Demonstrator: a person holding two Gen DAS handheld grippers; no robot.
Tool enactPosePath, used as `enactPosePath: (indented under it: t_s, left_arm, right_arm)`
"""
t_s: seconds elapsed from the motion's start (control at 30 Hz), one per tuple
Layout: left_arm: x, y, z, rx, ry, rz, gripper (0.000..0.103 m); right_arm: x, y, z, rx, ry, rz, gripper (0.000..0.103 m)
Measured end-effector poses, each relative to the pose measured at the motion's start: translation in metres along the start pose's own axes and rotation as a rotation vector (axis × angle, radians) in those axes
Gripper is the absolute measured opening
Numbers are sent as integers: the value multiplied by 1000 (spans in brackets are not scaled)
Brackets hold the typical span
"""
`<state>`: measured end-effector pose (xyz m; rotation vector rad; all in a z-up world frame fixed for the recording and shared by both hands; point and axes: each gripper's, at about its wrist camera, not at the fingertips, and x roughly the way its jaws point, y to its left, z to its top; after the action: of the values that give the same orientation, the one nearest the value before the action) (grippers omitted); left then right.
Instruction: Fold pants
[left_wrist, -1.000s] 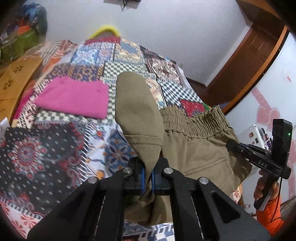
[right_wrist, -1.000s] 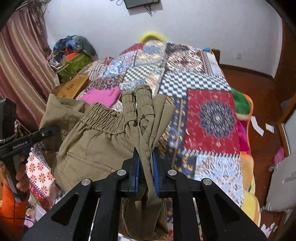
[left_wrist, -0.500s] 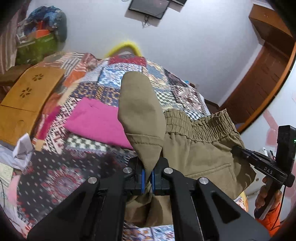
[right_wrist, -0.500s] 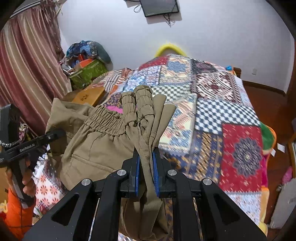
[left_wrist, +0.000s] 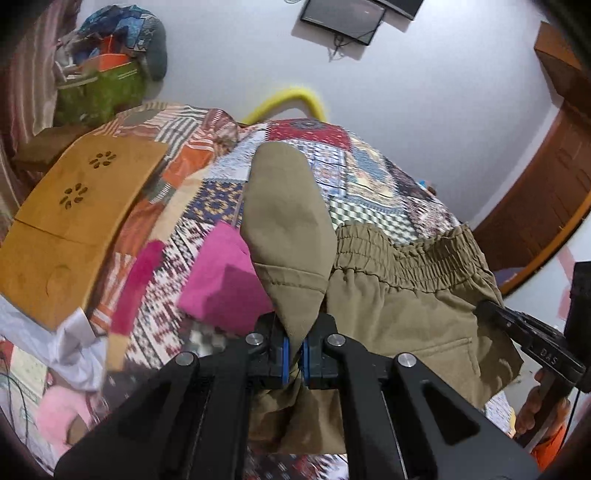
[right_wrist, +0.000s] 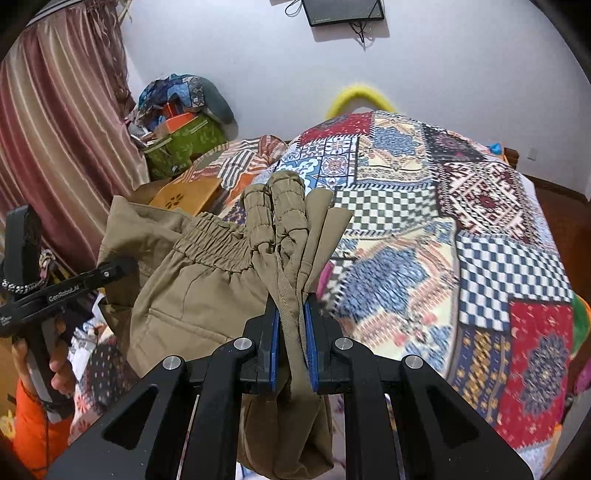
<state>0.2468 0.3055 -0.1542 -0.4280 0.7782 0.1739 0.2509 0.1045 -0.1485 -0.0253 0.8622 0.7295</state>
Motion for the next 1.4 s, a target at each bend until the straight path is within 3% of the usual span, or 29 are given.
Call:
enactPosePath:
  t_s: [0.5,0.77,0.87,1.07,1.17,1.3,1.4]
  left_arm:
    - [81,41,72,-20,13,46,4]
    - [139,87,65,-110,122,84,4]
    - [159,104,52,-111,166,141,4]
    - [178,129,39,-137,198,212,30]
    - [178,134,36,-105,189,312,41]
    - [173,142,32,-54,200,420,41]
    - [161,151,29,-61,204,420,41]
  right_arm:
    - [77,2,42,66,-8,-17,11]
    - [130,-2,33,74,86,-31,11]
    - [149,-9,23,74,144,-48,11]
    - [165,-19,8,35,226,-86,20]
    - [158,-21,9,21,234,-86,26]
    - [151,-17,10,-41,234,-137,34]
    - [138,-10,8,-107,211,-179,34]
